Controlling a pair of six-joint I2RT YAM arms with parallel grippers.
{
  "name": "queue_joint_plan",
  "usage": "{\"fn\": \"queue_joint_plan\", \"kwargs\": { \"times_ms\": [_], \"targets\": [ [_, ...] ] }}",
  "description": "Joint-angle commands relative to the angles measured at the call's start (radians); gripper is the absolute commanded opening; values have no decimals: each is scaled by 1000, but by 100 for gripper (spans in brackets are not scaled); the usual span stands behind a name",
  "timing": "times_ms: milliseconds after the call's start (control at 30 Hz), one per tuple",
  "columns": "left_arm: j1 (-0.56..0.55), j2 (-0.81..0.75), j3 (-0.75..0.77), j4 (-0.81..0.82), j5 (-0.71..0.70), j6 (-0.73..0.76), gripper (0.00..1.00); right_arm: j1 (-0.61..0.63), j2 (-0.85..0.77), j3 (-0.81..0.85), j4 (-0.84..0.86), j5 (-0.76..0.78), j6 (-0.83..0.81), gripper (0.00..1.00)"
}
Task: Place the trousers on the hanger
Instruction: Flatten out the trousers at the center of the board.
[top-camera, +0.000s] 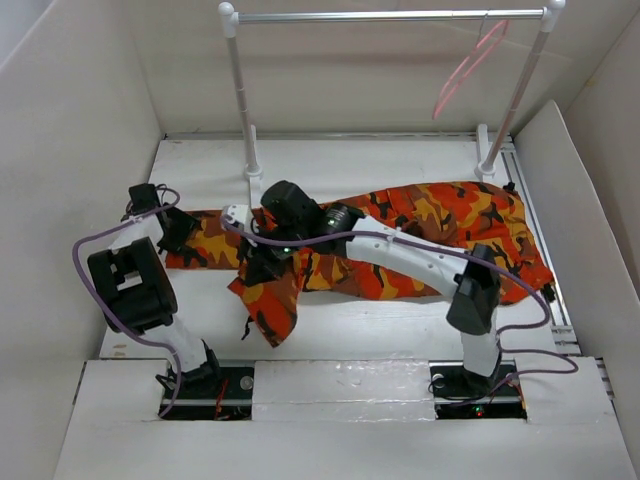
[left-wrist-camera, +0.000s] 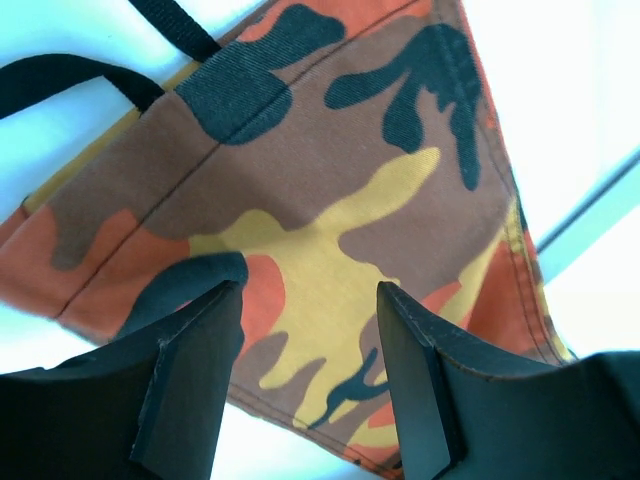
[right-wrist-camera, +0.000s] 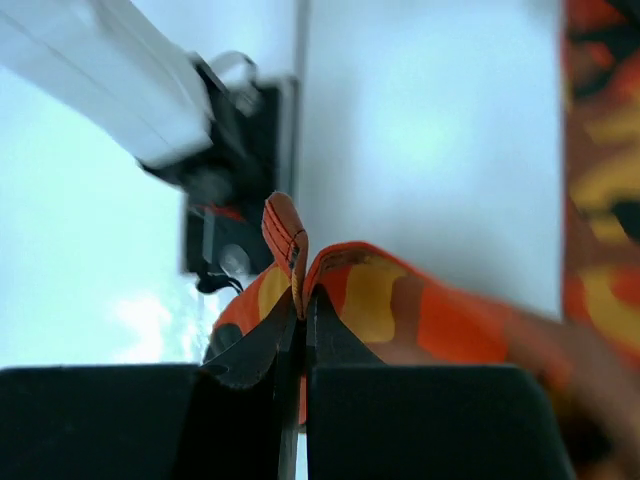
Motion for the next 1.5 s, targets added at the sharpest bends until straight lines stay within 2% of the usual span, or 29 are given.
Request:
{"fn": "queue_joint_plan", "kwargs": {
  "times_ms": [0, 67, 100, 133, 167, 200, 233, 300, 333, 367, 433, 500, 533, 567, 600, 633, 733, 767, 800, 833, 867, 933, 1000, 1100, 1267, 1467],
  "targets": [
    [7, -105, 69, -52, -33, 29, 53, 12, 147, 141, 72, -280, 50, 0],
    [7, -147, 107, -108, -53, 46, 53, 12, 209, 287, 136, -300, 160, 0],
    [7, -162, 123, -130, -77, 54, 54, 12, 280, 330, 150, -302, 191, 8],
    [7, -177, 131, -147, -93, 60, 54, 12, 317, 366, 157, -288, 229, 18],
    [7, -213, 138, -182, -107, 77, 55, 0, 351, 421, 157, -255, 263, 44],
    [7, -231, 134, -199, -143, 81, 55, 0, 383, 436, 192, -263, 327, 54],
    [7, -257, 123, -210, -157, 87, 55, -26, 435, 446, 212, -288, 350, 59],
    [7, -346, 70, -237, -191, 107, 56, -58, 445, 416, 216, -320, 372, 64],
    [7, -437, 10, -244, -264, 136, 57, -102, 318, 197, 350, -294, 378, 66],
    [7, -438, 9, -244, -265, 137, 57, -103, 316, 195, 351, -294, 378, 66],
    [7, -493, -44, -253, -266, 158, 57, -161, 156, 65, 393, -244, 361, 66],
    [7, -503, -78, -254, -237, 176, 57, -201, 59, -81, 353, -207, 268, 59],
    [-5, -494, -108, -257, -234, 179, 58, -219, -40, -131, 341, -146, 234, 45],
    [-5, -485, -124, -251, -237, 180, 58, -251, -88, -185, 315, -118, 178, 36],
    [-5, -471, -138, -248, -231, 170, 57, -268, -133, -289, 303, -92, 154, 21],
    [-5, -434, -151, -260, -221, 167, 58, -282, -221, -341, 266, -39, 113, 0],
    [-27, -423, -197, -256, -122, 157, 57, -314, -375, -545, 188, 108, 44, 0],
    [-42, -437, -210, -253, -130, 153, 57, -340, -489, -596, 177, 140, 42, 0],
    [-68, -478, -233, -242, -133, 144, 57, -359, -611, -729, 137, 240, 48, 24],
    [-68, -478, -233, -242, -119, 144, 57, -359, -612, -730, 137, 241, 48, 24],
    [-68, -487, -233, -245, -96, 144, 57, -368, -735, -768, 117, 284, 50, 31],
    [-79, -500, -222, -253, -67, 134, 57, -412, -850, -883, 85, 325, 56, 43],
    [-79, -498, -225, -253, -64, 115, 59, -466, -990, -938, 65, 295, 59, 45],
    [-79, -463, -267, -207, 16, 55, 59, -489, -1093, -1004, 26, 240, 67, 47],
    [-88, -417, -319, -101, 109, -69, 60, -460, -1107, -1051, 35, 188, 76, 48],
    [-226, -342, -248, -49, 91, -179, 60, -387, -1083, -1052, 25, 250, 74, 48]
  ]
}}
